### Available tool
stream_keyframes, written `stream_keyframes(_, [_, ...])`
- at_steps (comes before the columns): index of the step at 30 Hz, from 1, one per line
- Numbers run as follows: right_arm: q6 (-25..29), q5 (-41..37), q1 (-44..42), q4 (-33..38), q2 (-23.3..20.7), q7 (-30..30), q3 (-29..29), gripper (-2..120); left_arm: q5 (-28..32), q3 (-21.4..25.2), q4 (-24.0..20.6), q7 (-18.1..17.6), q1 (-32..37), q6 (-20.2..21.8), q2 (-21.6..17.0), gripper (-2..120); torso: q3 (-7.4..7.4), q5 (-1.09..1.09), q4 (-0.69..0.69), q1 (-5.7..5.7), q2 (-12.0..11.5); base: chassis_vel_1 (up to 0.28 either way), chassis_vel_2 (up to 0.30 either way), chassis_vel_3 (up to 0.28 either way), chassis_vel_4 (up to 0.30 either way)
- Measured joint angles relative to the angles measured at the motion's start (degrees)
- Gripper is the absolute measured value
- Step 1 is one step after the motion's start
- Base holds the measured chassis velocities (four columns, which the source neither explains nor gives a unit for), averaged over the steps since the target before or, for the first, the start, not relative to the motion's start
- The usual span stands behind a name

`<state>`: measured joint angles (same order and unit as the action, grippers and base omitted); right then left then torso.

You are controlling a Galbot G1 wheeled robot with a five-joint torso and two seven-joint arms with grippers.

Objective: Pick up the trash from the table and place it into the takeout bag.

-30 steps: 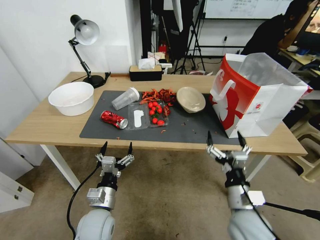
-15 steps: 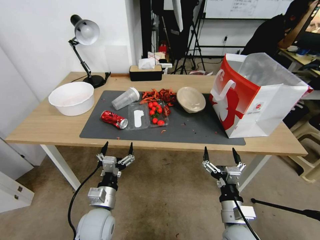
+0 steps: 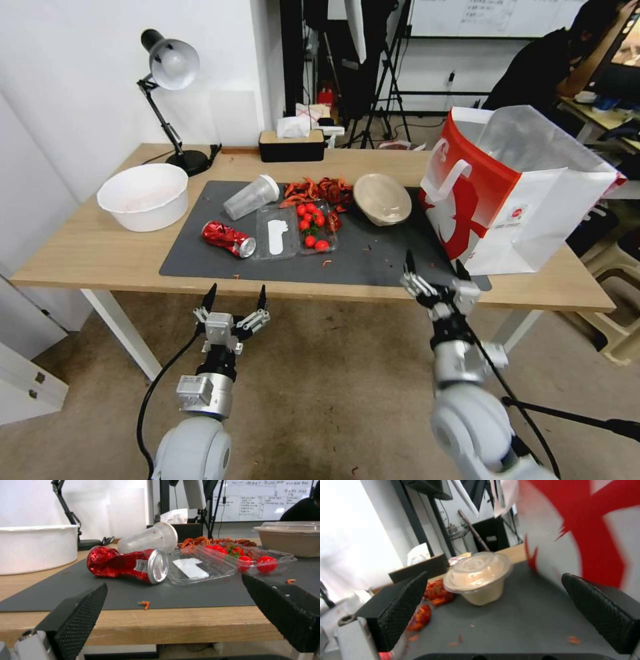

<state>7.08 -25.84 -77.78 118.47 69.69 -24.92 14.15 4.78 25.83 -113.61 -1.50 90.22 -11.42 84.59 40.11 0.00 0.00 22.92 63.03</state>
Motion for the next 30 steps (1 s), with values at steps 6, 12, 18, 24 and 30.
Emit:
stream_keyframes(6, [-3.32, -13.20, 10.23, -4.61, 0.87, -1.25, -1.37, 100, -0.12, 0.20, 0.03, -0.02, 0.16, 0.00, 0.28, 100, 0.00, 0.00, 0.01, 0.00, 0.00, 0.000, 0.000, 0.000, 0.000])
stream_keyframes(12, [-7.86, -27.45, 18.81, -9.61, 2.00, -3.01, -1.58, 100, -0.14, 0.49, 0.12, -0.05, 0.16, 0.00, 0.40, 100, 0.00, 0.00, 0.00, 0.01, 0.00, 0.000, 0.000, 0.000, 0.000])
stream_keyframes(18, [-10.55, -33.02, 22.30, -13.34, 3.19, -4.52, -1.86, 100, -0.13, 0.79, 0.35, -0.13, 0.19, -0.02, 0.49, 100, 0.00, 0.01, 0.00, 0.00, 0.00, 0.000, 0.000, 0.000, 0.000])
stream_keyframes(24, [-11.08, -34.17, 24.23, -16.98, 4.61, -4.44, -1.95, 100, -0.12, 0.97, 0.59, -0.18, 0.17, -0.13, 0.51, 100, 0.00, 0.00, 0.00, 0.01, 0.00, 0.000, 0.000, 0.000, 0.000])
stream_keyframes(30, [-11.08, -34.16, 25.75, -19.27, 5.57, -4.12, -2.04, 91, -0.12, 1.03, 0.60, -0.20, 0.27, -0.27, 0.52, 100, -0.01, 0.00, 0.00, 0.01, 0.00, 0.000, 0.000, 0.000, 0.000])
